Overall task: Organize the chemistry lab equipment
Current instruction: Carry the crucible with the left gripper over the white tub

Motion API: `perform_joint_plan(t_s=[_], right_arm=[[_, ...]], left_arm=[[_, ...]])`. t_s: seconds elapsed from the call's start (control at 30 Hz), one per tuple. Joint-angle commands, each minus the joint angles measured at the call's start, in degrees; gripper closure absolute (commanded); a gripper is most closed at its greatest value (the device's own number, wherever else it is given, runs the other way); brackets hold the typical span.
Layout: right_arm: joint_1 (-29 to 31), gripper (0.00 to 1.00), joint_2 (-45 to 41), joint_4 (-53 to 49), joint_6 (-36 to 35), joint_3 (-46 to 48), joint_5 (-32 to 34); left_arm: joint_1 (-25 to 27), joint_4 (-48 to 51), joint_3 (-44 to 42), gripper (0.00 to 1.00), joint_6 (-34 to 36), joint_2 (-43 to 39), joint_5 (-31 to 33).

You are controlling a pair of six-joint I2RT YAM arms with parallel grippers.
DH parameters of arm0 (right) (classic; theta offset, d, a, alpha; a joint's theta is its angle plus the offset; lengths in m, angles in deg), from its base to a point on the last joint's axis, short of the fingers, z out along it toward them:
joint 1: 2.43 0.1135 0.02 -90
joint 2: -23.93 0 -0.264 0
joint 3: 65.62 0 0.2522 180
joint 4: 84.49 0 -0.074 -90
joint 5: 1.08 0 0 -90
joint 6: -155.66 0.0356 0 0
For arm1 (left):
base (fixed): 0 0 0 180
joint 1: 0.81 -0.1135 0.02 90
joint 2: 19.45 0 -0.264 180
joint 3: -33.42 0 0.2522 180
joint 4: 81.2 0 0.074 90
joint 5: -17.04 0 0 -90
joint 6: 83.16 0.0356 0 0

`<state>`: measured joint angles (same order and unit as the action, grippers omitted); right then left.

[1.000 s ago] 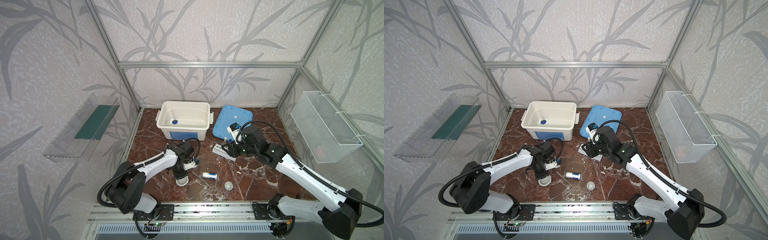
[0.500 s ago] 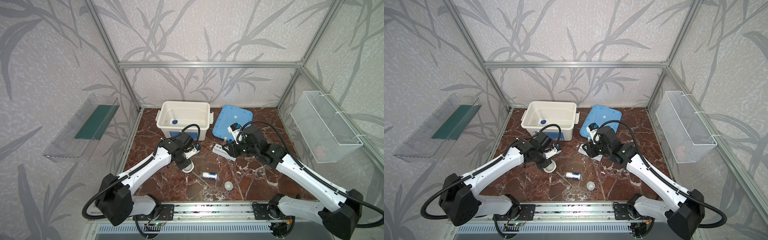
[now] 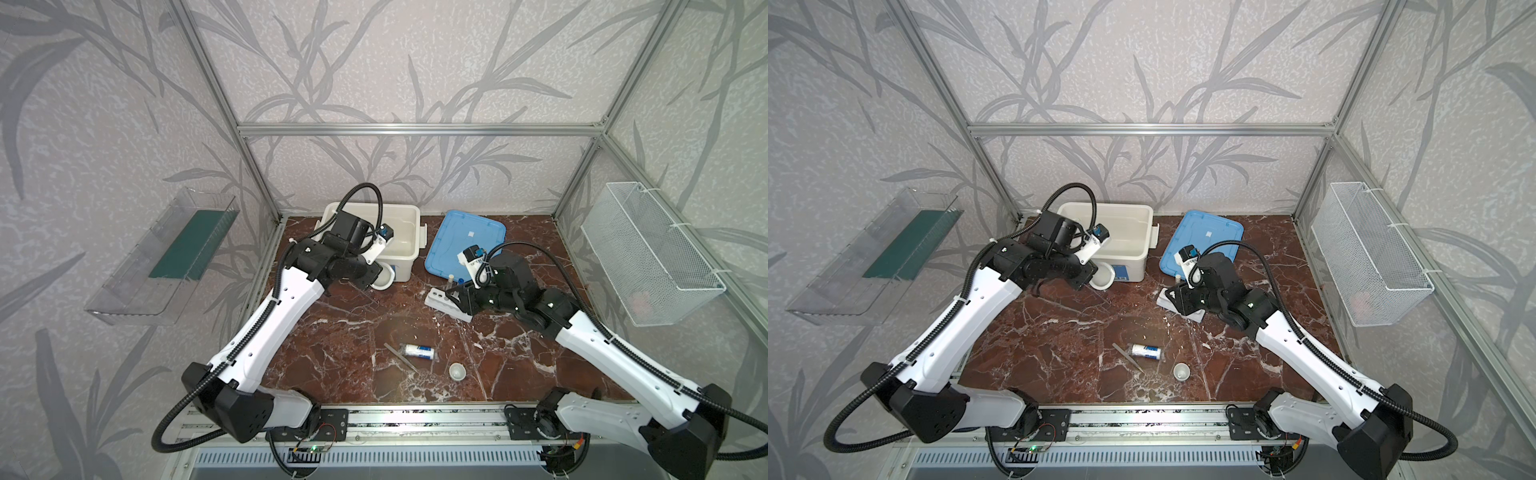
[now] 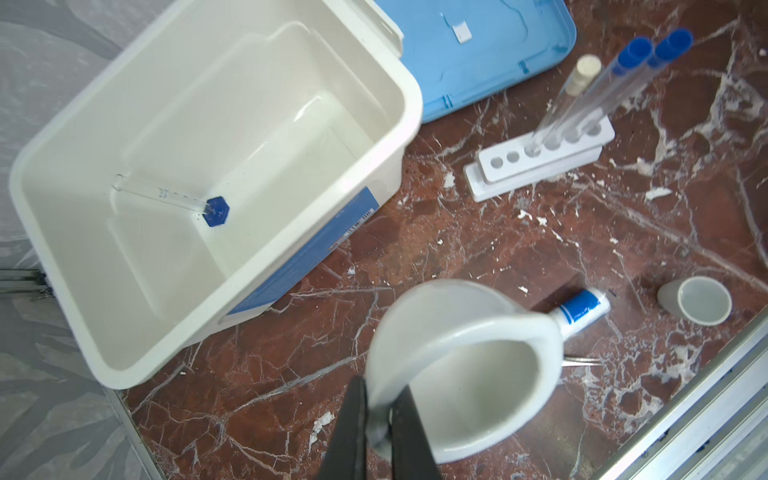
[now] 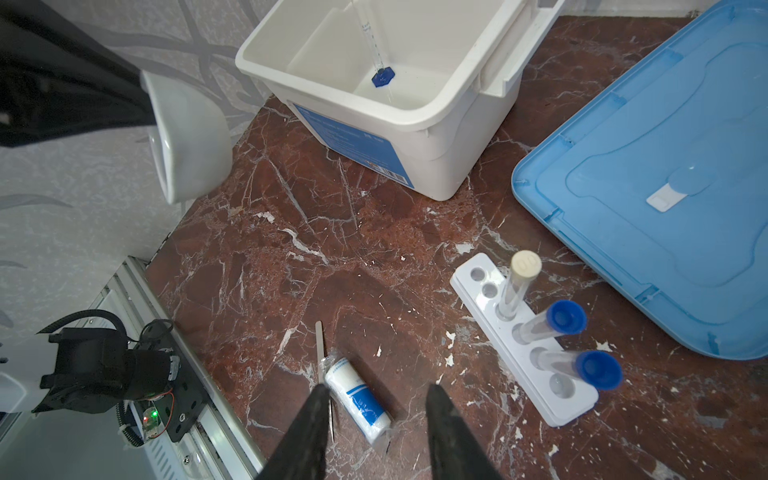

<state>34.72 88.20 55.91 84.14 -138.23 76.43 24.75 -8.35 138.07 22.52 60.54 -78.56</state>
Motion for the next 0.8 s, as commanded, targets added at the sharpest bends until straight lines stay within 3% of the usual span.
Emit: perform_joint_plan(t_s=[0.0,0.23,0.43,0.77], right_arm=[[-0.5,0.60,-1.5,1.5,0.2,-0.9,0.4],[-0.7,0.60,-1.5,2.9,0.9,0.0,0.1],[-0.9,0.60,-1.3,3.7,1.8,1.0,-0.3],[-1.1,0.60,-0.1,4.0,1.9,1.5,-0.1]], left_arm=[[-3.4,1.5,6.8,0.92,-4.2,4.3,0.2],[-8.7,3.2,26.1,0.92,-14.0,19.7,2.8],[-10.5,10.6,44.0,0.93,-22.6,35.4,6.0],[-13.0,7.6,42.1,0.95,-32.7,40.5,6.9]])
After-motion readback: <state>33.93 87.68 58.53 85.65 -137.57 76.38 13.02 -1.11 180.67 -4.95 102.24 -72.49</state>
